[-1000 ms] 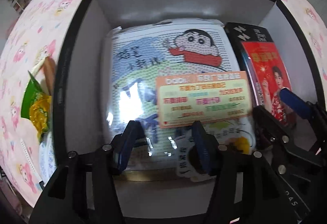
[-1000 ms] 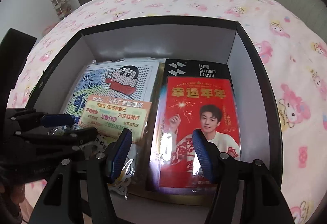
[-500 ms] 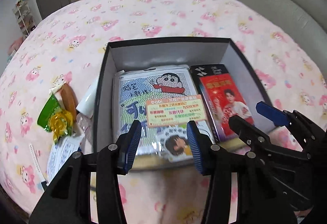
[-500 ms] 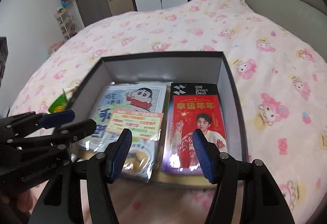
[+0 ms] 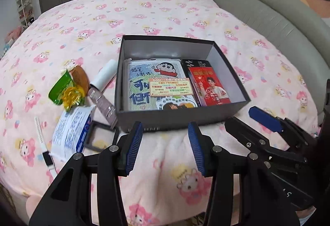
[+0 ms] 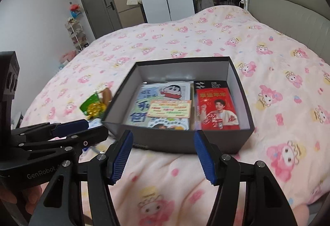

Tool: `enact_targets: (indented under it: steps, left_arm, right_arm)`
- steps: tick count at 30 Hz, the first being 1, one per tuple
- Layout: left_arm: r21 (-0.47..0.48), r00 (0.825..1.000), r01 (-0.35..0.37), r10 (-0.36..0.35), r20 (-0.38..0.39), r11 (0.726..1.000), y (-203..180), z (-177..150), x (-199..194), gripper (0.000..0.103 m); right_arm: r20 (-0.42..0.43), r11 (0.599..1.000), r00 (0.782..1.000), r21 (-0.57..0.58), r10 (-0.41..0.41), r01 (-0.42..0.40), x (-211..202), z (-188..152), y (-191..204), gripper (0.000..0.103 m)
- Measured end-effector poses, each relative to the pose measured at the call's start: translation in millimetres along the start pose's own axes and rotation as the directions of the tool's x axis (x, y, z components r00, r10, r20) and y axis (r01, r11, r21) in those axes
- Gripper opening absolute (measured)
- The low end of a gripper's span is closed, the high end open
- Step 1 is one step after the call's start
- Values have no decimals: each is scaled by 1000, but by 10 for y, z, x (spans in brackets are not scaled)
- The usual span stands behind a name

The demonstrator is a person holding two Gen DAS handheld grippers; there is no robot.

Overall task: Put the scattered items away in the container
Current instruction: 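Withdraw the left gripper from the box back over the scattered items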

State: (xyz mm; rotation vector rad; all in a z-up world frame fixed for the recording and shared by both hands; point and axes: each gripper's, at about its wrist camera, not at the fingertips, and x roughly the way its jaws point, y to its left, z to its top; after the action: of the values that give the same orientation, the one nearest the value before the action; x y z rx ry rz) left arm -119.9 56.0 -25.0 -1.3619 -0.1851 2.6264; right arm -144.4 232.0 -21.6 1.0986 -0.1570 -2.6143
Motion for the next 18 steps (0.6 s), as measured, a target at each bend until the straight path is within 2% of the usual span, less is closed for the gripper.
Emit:
enact_targets:
  steps: [8,12,18]
  left_arm:
    - [-22,1000,6,-5,30,1000,162,-286,-285,47]
    - [-32,999,-23,25,39,999,246,-423,-363,49]
    - [-70,997,-38,43,59,997,426,-564,-533,49]
  right_arm:
    - [7,1000,1000,-10,28,-28,-211,-177,291,58]
    - [38,999,998,-1,44,-44,-279,-248,436,58]
    - [25,997,998,-44,62,-61,-290,-324,686,58]
